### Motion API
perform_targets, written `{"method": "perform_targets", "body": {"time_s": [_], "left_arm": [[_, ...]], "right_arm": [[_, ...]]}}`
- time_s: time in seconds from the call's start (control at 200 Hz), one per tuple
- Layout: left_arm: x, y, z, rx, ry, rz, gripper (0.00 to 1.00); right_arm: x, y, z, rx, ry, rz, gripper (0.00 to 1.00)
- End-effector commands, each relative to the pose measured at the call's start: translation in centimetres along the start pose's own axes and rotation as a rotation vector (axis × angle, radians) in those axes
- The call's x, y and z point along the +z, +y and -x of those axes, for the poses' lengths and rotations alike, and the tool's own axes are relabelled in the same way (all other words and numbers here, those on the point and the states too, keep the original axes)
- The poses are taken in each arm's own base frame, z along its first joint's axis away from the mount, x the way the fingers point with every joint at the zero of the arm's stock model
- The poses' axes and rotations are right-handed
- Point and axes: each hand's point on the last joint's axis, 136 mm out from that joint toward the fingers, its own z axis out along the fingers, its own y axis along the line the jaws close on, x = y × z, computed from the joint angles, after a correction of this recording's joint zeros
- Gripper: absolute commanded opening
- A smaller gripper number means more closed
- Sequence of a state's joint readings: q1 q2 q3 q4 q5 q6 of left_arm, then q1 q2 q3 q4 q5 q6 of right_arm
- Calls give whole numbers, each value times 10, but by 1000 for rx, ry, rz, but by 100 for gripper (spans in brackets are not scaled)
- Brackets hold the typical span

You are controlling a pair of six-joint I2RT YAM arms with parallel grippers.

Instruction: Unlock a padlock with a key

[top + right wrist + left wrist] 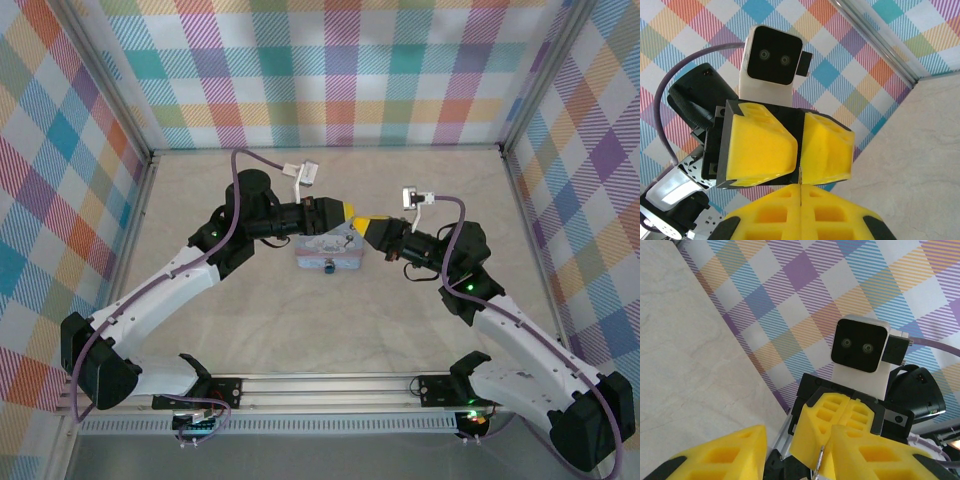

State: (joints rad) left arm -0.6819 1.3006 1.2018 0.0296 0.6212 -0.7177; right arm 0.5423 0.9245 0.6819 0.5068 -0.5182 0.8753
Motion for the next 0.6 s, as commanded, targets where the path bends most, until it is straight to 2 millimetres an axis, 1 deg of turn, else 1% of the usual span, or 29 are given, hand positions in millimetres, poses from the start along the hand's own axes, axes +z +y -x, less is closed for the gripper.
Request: {"method": "perform_targets", "body": {"time_s": [0.0, 0.085, 0.15, 0.25, 0.3, 0.41, 0.485, 0.595], "left_arm": [[-3, -22, 10, 40, -3, -74, 39], [-2, -25, 11, 40, 0, -87, 38], [-2, -26, 10, 43, 4, -95, 33], [-2, -26, 9, 41, 13, -100, 23], [-2, -26, 8, 40, 18, -101, 21], [-1, -25, 4, 40, 31, -101, 19], [-1, -24, 2, 42, 40, -98, 15], [0, -24, -2, 52, 53, -92, 15]], "right_arm": [[0, 13, 4, -40, 10, 56, 0], [2, 13, 3, -33, 20, 55, 0], [2, 12, 3, -30, 20, 54, 0], [1, 11, 5, -30, 11, 46, 0], [0, 10, 6, -29, 6, 39, 0], [-1, 11, 9, -27, -6, 41, 0], [-1, 10, 10, -22, -5, 39, 0], [-2, 8, 11, -13, -9, 37, 0]]}}
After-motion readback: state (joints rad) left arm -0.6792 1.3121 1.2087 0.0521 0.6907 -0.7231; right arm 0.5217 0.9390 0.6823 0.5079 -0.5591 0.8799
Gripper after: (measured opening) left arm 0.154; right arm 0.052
